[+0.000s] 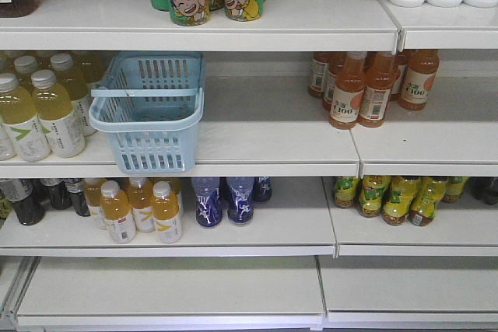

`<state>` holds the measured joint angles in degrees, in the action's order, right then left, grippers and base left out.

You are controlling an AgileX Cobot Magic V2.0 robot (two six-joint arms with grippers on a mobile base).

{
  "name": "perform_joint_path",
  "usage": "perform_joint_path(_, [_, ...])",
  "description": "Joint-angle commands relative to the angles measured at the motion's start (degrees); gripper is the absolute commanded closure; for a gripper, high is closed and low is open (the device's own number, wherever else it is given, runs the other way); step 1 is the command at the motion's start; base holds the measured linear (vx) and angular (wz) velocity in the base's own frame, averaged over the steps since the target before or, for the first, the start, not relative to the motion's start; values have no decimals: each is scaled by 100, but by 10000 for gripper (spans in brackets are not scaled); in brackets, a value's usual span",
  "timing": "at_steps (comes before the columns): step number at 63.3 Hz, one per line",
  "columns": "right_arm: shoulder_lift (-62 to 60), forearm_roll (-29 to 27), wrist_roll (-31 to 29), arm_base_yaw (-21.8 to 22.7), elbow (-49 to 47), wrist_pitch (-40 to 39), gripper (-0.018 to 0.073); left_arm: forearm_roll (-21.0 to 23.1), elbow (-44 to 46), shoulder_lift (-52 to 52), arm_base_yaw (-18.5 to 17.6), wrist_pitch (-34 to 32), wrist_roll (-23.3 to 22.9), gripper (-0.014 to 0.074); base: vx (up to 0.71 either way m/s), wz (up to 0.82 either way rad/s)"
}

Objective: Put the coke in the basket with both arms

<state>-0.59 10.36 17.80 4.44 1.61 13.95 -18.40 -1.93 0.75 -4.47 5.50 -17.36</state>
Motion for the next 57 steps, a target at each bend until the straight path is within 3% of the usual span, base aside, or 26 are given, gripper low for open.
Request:
perform_joint_path(1, [-103,41,-5,43,63,-390,561,5,5,67,-31,-455,-15,603,1,0])
perform_joint_path(57, [-103,41,-5,43,63,-390,561,5,5,67,-31,-475,-15,603,0,0])
